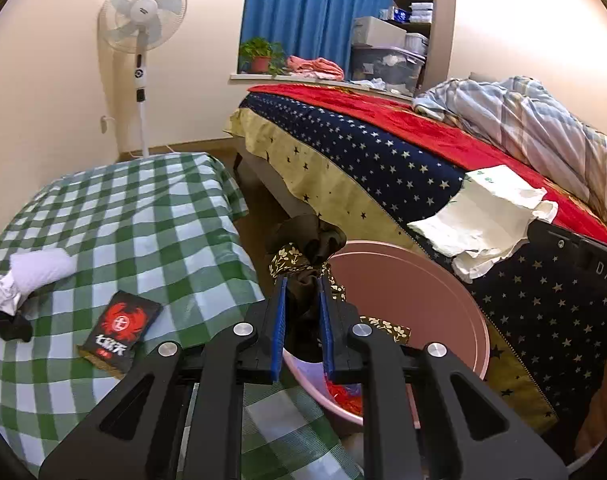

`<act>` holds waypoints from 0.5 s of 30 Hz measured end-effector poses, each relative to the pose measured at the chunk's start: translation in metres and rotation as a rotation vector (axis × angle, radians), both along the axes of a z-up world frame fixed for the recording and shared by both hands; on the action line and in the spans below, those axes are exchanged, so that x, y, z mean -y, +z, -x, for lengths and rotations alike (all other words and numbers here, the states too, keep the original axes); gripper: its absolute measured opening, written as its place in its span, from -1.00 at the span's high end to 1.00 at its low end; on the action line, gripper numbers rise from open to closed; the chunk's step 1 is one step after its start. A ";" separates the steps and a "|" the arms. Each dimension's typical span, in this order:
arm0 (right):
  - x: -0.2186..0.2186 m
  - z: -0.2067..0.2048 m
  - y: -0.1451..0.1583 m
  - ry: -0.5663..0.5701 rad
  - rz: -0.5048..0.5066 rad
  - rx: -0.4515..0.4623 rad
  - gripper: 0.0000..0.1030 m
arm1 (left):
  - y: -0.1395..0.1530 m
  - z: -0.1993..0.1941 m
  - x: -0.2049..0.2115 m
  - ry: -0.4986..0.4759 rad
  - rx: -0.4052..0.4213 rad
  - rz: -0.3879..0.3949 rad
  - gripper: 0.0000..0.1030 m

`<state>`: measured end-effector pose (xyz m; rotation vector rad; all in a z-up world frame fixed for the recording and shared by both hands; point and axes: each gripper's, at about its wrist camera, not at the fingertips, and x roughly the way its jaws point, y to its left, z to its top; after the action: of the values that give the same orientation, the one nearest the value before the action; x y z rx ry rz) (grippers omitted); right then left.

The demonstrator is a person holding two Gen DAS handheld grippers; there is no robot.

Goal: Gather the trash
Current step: 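Carry the black cloth and white tissue over the pink bucket with both grippers, then open both grippers to drop the cloth and tissue into the bucket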

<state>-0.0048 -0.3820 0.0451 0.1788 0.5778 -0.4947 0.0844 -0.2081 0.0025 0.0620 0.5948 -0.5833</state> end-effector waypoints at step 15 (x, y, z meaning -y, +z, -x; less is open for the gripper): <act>0.005 -0.007 -0.011 -0.026 0.004 -0.028 0.94 | -0.018 -0.014 0.021 -0.050 -0.062 0.017 0.69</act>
<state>0.0018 -0.3870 0.0341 0.1761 0.6022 -0.5242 0.0985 -0.2291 -0.0158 0.0425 0.6498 -0.6402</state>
